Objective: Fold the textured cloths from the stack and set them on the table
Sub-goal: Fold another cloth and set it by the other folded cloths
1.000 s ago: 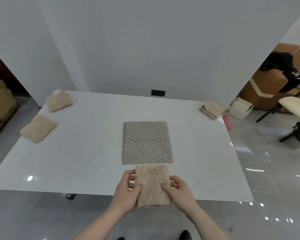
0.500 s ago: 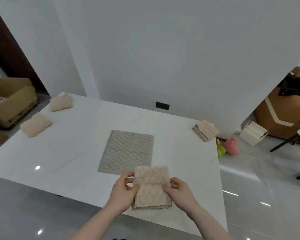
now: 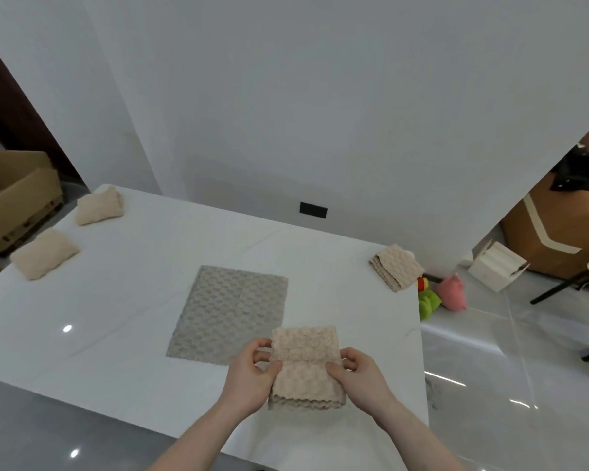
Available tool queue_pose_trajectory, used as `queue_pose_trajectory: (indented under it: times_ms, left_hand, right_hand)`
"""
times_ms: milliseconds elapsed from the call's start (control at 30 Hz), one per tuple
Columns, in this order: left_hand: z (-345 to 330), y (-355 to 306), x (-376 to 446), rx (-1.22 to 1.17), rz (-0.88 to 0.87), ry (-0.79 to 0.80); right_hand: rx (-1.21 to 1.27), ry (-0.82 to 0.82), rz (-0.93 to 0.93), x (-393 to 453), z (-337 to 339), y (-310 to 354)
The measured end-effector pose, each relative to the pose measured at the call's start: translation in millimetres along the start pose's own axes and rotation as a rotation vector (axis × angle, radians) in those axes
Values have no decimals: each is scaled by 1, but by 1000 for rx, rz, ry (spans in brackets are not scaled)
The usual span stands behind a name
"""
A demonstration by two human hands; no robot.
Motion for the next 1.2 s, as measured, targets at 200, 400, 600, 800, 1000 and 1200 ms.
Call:
queue_pose_trajectory:
  times_ms: [200, 400, 600, 800, 1000, 1200]
  left_hand:
    - [-50, -2, 13, 4, 36, -18]
    - [-130, -14, 10, -75, 136, -116]
    - [-201, -21, -8, -115, 214, -83]
    - [-220, -23, -18, -51, 211, -66]
    - [-232, -30, 6, 33, 170, -34]
    - [-267, -30, 38, 34, 210, 16]
  right_hand:
    - [-42, 18, 1, 26, 43, -17]
    - [-94, 114, -21, 60, 110, -41]
    - [-167, 187, -53, 92, 157, -67]
    - [-190, 241, -55, 102, 166, -69]
    - [-194, 184, -62, 109, 183, -70]
    - [-199, 175, -147, 143, 212, -84]
Point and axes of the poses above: each hand's wrist, its own x-axis towards the middle knuckle, its own z-axis out of the back of the hand, y = z × x, the point moved 5 cm from there along x, towards the middle knuckle, and after that the axes turned 10 degrees about -z, right-handed, at the moved point
